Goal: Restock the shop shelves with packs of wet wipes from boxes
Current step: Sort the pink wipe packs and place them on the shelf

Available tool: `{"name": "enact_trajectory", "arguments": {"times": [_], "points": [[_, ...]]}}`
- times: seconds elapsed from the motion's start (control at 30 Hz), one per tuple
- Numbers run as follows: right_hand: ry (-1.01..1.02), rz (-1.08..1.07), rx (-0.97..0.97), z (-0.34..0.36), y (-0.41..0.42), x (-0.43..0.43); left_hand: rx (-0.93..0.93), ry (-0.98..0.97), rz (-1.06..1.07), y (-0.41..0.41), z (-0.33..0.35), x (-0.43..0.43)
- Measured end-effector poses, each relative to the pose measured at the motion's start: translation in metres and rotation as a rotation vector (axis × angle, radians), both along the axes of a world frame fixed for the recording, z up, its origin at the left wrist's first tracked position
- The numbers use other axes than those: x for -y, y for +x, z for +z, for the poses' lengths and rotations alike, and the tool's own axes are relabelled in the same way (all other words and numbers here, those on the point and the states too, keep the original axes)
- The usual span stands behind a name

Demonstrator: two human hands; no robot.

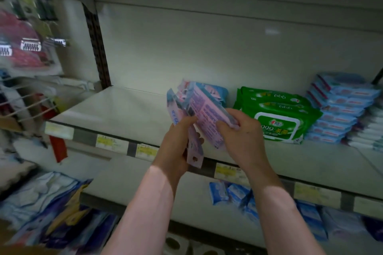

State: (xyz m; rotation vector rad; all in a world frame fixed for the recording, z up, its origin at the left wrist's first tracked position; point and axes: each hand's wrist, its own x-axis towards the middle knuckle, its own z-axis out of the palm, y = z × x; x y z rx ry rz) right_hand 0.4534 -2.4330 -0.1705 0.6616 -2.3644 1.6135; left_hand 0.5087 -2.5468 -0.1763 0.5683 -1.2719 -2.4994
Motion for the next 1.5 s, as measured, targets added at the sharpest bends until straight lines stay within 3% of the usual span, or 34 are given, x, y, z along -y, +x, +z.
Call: {"name": "enact_trajectory", "arguments": {"times": [0.2, 0.37, 0.53, 0.67, 0.87, 0.97, 1.07, 1.33, 1.5], "points": [[0.034, 0.070, -0.080, 0.002, -0.028, 0.024, -0.043, 0.051, 0.008, -0.025, 0.003, 0.026], [0.097, 0.194, -0.181, 0.002, -0.049, 0.043, -0.210, 0.183, -0.081, -0.041, 0.011, 0.045], [0.177, 0.305, -0.279, 0.008, -0.060, 0.060, -0.229, 0.297, -0.165, -0.057, 0.008, 0.061], [0.278, 0.288, -0.340, 0.015, -0.070, 0.076, -0.206, 0.389, -0.114, -0.064, 0.003, 0.073], [0.569, 0.303, -0.007, 0.045, -0.088, 0.092, -0.228, 0.440, -0.092, -0.077, 0.002, 0.086], [0.651, 0.341, 0.066, 0.058, -0.101, 0.096, -0.240, 0.428, -0.095, -0.084, 0.006, 0.087], [0.677, 0.407, 0.082, 0.062, -0.120, 0.099, -0.240, 0.417, -0.095, -0.090, 0.006, 0.088], [0.773, 0.273, -0.037, 0.061, -0.189, 0.103, -0.148, 0.396, -0.031, -0.099, -0.009, 0.100], [0.834, 0.280, -0.014, 0.046, -0.207, 0.110, -0.117, 0.392, 0.021, -0.101, -0.018, 0.106]]}}
